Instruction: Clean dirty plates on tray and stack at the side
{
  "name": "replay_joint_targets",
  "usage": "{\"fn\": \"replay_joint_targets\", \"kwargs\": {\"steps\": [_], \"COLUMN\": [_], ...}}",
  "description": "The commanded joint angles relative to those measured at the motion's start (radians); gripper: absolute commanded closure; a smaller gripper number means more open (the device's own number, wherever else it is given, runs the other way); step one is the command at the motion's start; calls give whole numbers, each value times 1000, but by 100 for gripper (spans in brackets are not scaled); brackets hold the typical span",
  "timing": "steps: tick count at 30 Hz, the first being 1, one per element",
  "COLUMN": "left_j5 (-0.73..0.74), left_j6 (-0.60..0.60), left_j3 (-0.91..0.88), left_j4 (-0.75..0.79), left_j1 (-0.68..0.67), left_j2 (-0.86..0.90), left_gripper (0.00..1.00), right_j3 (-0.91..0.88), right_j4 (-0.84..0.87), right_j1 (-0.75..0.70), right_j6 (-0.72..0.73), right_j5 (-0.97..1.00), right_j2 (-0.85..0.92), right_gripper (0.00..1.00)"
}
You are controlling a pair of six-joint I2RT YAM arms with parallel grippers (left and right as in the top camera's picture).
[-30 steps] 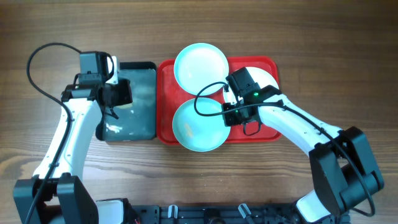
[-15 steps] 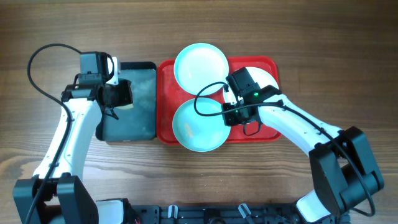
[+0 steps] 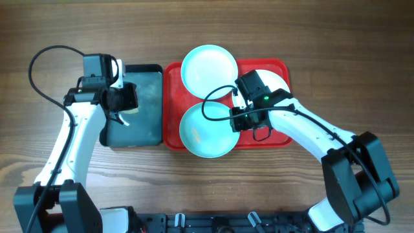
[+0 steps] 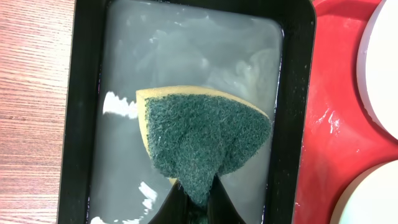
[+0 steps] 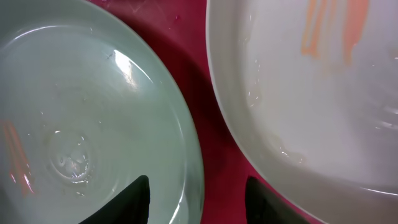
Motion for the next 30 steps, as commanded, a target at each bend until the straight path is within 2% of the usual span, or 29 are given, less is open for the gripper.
{"fn": "replay_joint_targets", "kwargs": {"steps": [1,6,14,15,21,28,30], "left_j5": [12,12,12,12,12,12,12], "left_j6": [5,5,5,5,5,5,5], "left_j3": [1,1,1,1,1,1,1], "left_j4": [3,3,4,3,2,0,-1], "left_j1": [-2,-2,-3,-3,-3,-3,-3], "left_j2": [-11,-11,-11,-11,-11,-11,-11], "left_gripper": [96,96,96,96,96,96,96], "right_j3": [0,30,24,15,-5,-6,-6], "right_j4": [-5,-27,-57,-53,13,19,21], "right_j1": [3,3,3,3,3,3,3], "right_j6": [2,0,54,58,58,57,57], "right_j5": [-31,-30,-31,-31,-26,-3,-4], "right_j2": [2,2,2,2,2,38,45], "right_gripper": [49,45,47,53,75,77,94]}}
